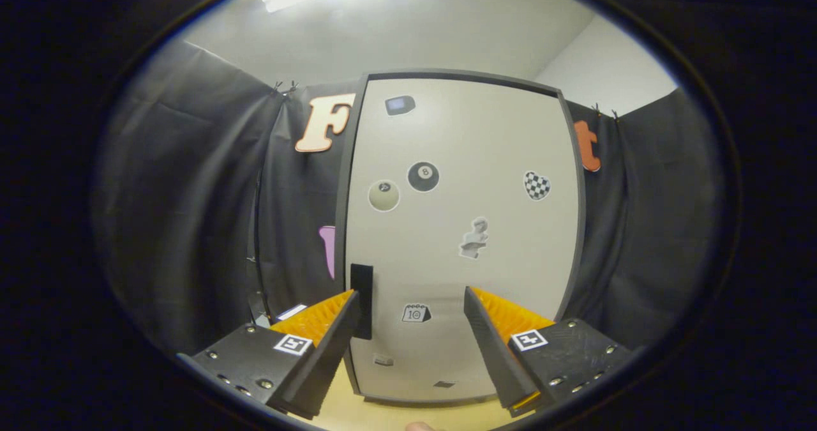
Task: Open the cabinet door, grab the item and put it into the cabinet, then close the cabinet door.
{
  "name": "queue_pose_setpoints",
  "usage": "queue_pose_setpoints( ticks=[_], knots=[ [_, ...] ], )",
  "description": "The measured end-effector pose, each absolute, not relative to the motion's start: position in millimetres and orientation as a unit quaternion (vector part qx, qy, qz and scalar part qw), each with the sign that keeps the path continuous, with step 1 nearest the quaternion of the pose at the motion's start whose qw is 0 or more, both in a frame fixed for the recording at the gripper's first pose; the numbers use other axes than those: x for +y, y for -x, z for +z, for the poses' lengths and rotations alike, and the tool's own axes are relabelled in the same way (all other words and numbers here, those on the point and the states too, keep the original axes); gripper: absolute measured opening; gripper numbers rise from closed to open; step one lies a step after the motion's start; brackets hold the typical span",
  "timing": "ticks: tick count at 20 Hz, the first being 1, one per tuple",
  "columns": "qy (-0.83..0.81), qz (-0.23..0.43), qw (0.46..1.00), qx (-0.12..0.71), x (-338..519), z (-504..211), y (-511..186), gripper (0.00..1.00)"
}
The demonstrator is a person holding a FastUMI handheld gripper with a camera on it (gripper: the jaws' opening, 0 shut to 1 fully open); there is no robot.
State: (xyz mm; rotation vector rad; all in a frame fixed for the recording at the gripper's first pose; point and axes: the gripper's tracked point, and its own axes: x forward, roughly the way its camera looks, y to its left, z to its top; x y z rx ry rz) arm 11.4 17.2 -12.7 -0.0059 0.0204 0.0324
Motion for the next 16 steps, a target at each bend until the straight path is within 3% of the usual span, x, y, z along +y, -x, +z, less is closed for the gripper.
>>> queue_pose_setpoints(
  ticks=[16],
  knots=[
    [0.011,0.031,0.998,0.052,82.8,-64.0,-84.3,0.98]
  ],
)
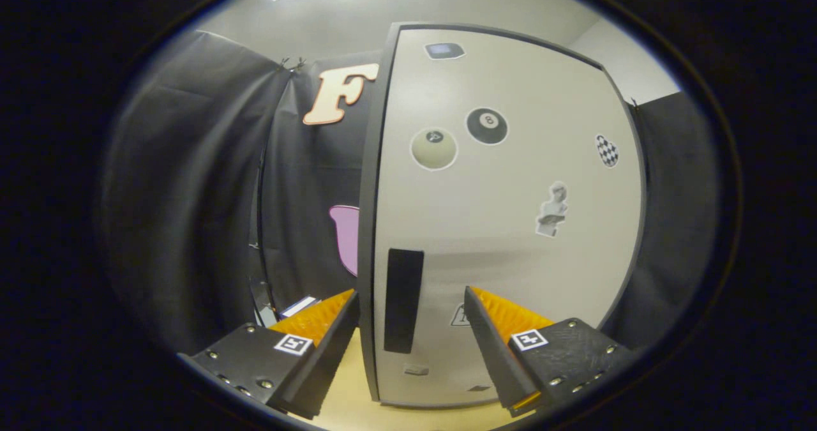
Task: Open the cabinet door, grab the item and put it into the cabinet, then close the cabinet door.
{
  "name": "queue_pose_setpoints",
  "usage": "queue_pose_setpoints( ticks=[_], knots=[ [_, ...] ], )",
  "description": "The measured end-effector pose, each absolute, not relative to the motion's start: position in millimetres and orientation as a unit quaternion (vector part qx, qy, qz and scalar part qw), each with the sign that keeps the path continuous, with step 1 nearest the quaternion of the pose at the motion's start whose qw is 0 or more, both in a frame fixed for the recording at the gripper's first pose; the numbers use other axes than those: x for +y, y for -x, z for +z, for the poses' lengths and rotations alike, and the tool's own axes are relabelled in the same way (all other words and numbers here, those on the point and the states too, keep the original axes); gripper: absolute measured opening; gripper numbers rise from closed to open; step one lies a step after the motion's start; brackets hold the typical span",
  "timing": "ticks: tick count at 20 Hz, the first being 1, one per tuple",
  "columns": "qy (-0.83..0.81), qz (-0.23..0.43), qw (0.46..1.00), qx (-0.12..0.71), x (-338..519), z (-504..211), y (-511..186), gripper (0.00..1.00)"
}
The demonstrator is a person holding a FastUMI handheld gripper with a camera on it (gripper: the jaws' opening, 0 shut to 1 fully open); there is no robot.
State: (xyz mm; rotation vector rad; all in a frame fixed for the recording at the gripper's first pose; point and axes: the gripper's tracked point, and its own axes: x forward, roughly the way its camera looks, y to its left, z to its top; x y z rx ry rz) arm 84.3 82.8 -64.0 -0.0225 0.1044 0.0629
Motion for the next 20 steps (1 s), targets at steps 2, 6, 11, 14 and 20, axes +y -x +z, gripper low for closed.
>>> queue_pose_setpoints(
  ticks=[2,6,11,14,20],
  knots=[
    [0.01,0.031,0.998,0.055,92.1,-69.2,-92.2,0.96],
    [0.011,0.014,0.998,0.053,98.2,-74.8,-107.7,0.86],
    [0.01,0.001,0.998,0.057,100.9,-83.3,-122.7,0.79],
    [0.016,-0.014,0.998,0.053,99.9,-84.2,-125.1,0.79],
    [0.032,-0.016,0.998,0.05,92.9,-85.1,-125.9,0.68]
  ],
)
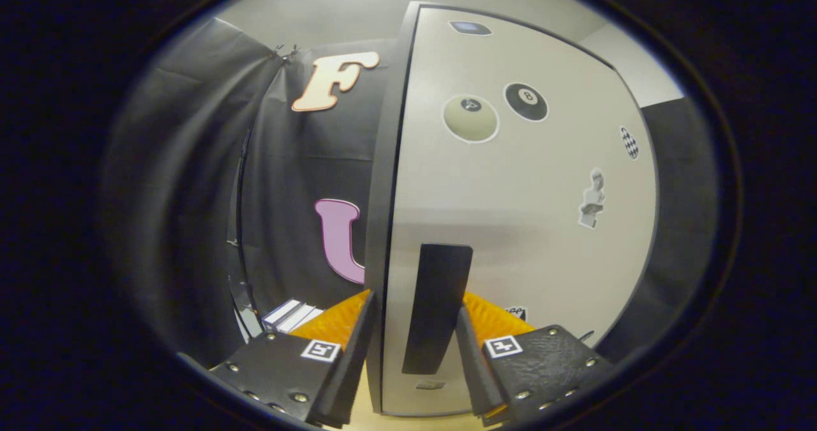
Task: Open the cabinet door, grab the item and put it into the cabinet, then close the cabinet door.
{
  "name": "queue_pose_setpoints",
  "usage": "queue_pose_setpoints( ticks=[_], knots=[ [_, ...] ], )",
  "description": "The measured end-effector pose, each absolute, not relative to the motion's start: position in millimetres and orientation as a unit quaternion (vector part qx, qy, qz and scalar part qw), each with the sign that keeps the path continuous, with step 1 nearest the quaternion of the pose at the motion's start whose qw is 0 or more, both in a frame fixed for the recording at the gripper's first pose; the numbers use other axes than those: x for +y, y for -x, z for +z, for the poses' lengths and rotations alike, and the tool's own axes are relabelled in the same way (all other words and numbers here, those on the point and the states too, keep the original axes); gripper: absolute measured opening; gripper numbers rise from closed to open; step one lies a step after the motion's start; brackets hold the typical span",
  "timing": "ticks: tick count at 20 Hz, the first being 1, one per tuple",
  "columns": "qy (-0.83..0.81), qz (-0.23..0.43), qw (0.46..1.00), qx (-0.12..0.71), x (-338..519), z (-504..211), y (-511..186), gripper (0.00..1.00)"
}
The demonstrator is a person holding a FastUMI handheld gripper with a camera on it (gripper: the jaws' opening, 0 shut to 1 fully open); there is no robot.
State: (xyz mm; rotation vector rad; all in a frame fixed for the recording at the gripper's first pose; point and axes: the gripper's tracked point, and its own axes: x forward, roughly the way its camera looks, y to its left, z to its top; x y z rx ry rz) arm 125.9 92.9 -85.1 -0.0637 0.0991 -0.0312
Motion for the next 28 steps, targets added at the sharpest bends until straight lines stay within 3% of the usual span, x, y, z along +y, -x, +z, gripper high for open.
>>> queue_pose_setpoints(
  ticks=[3,5,7,28],
  knots=[
    [0.013,-0.025,0.998,0.054,83.6,-84.8,-124.6,0.29],
    [0.019,-0.03,0.998,0.054,82.1,-84.8,-122.6,0.29],
    [0.021,-0.032,0.998,0.053,83.0,-84.9,-123.3,0.19],
    [0.018,0.045,0.996,0.072,73.2,-78.1,-63.1,0.2]
  ],
)
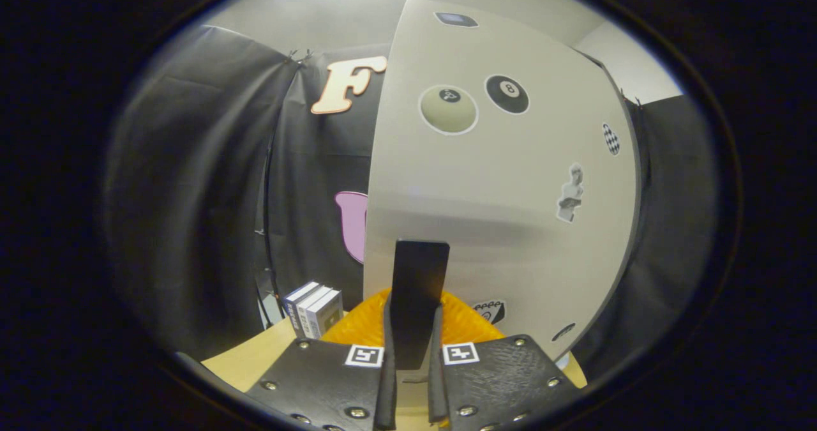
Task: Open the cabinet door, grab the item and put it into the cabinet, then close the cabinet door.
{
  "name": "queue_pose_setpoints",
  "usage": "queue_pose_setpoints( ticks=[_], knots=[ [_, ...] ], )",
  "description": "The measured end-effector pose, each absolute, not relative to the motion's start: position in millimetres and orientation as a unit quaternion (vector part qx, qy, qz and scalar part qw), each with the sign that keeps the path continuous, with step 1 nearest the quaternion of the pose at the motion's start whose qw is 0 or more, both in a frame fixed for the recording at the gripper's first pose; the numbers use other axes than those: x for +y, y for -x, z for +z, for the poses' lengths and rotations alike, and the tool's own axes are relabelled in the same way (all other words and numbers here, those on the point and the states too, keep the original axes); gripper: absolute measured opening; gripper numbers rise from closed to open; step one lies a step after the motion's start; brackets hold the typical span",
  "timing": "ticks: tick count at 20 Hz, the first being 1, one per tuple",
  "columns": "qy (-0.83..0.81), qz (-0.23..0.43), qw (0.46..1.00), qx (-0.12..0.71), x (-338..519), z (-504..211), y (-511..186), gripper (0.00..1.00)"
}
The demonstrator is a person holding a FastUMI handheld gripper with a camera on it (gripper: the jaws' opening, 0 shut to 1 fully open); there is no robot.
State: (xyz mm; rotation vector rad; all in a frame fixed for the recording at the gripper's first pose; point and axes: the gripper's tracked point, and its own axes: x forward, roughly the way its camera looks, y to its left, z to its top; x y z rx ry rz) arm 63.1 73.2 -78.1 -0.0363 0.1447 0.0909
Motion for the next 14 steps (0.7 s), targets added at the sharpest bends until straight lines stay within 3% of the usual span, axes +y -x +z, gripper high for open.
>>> queue_pose_setpoints(
  ticks=[14],
  knots=[
    [-0.011,0.098,0.991,0.094,56.0,-73.2,-22.8,0.19]
  ],
)
